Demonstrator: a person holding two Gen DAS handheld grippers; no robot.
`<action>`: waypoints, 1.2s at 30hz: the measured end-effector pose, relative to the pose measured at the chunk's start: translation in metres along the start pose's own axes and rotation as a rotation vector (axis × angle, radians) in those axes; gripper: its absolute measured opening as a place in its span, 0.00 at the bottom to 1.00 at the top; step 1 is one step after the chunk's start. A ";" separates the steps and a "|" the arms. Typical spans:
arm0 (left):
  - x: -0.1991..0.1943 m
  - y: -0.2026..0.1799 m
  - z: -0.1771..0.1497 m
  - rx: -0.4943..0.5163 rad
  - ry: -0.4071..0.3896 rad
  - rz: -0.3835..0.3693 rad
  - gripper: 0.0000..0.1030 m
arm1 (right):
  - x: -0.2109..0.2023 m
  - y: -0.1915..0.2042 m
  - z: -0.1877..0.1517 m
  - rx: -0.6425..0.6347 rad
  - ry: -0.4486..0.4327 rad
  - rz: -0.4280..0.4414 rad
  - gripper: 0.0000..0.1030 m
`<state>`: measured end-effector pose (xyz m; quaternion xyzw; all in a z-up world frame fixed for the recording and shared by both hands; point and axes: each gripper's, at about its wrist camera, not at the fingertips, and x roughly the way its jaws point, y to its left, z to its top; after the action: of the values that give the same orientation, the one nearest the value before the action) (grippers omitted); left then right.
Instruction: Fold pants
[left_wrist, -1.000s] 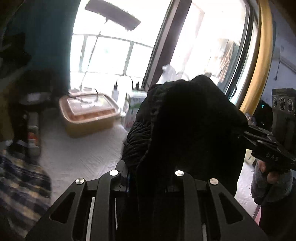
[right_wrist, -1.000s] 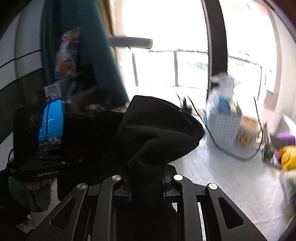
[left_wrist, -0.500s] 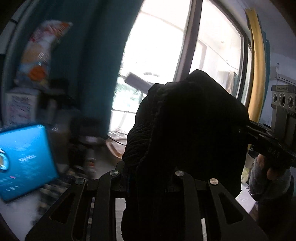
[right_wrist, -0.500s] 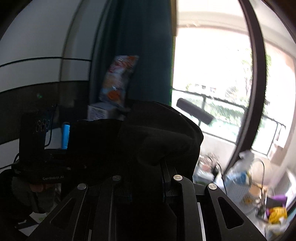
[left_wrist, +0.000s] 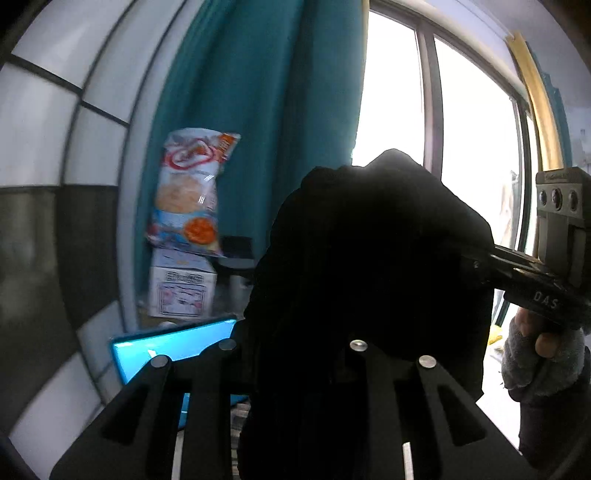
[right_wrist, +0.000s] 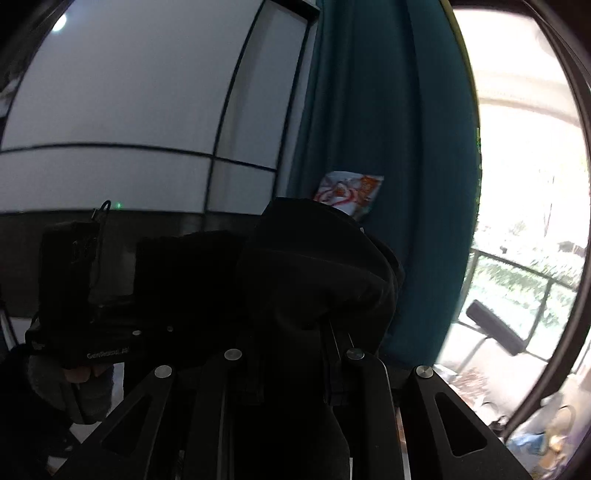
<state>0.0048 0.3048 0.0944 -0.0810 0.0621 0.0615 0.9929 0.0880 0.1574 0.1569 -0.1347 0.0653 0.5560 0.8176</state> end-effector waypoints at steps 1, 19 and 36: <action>0.002 0.004 -0.001 0.011 0.011 0.012 0.22 | 0.006 0.002 -0.001 0.007 0.006 0.004 0.20; 0.170 0.060 -0.169 0.025 0.574 0.105 0.33 | 0.159 -0.068 -0.235 0.327 0.561 -0.052 0.68; 0.112 0.052 -0.121 0.027 0.412 0.137 0.43 | 0.115 -0.098 -0.248 0.349 0.523 -0.173 0.78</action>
<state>0.0946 0.3476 -0.0465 -0.0743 0.2701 0.1104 0.9536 0.2327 0.1535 -0.0950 -0.1356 0.3558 0.4115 0.8280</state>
